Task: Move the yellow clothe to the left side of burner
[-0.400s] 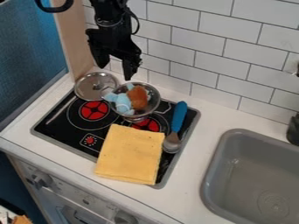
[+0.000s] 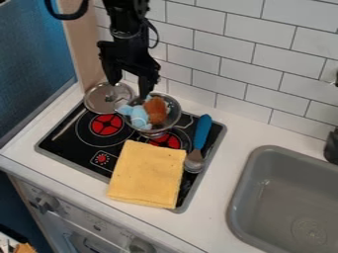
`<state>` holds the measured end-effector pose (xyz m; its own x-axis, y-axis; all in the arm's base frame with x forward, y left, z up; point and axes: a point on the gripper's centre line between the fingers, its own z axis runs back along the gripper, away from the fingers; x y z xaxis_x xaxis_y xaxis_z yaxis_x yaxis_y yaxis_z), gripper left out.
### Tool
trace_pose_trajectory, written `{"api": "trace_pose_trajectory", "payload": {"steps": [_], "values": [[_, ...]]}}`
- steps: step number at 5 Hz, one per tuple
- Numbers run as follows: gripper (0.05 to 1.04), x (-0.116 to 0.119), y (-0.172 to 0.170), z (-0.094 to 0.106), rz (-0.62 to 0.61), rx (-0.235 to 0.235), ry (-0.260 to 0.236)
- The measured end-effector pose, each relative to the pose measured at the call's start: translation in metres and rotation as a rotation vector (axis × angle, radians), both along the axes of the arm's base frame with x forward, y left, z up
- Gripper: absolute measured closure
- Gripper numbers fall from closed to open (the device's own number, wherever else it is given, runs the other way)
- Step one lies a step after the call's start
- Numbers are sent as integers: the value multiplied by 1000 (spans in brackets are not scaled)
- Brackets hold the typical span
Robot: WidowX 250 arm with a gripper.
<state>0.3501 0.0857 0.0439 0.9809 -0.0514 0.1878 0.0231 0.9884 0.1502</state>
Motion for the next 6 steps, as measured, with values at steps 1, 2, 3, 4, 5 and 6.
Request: {"api": "trace_pose_trajectory", "payload": {"steps": [1,2,3,4,5,6], "values": [[82,-22,-6,7,63,12,2],[82,-42,-14,18,88,-14,-11],[82,-57,-34,6,31,-33,34],[82,-60,-46,-13,-11,-52,85],[82,-63,-59,-38,-62,-51,157],[82,-63,-60,-55,-85,-39,175]]}}
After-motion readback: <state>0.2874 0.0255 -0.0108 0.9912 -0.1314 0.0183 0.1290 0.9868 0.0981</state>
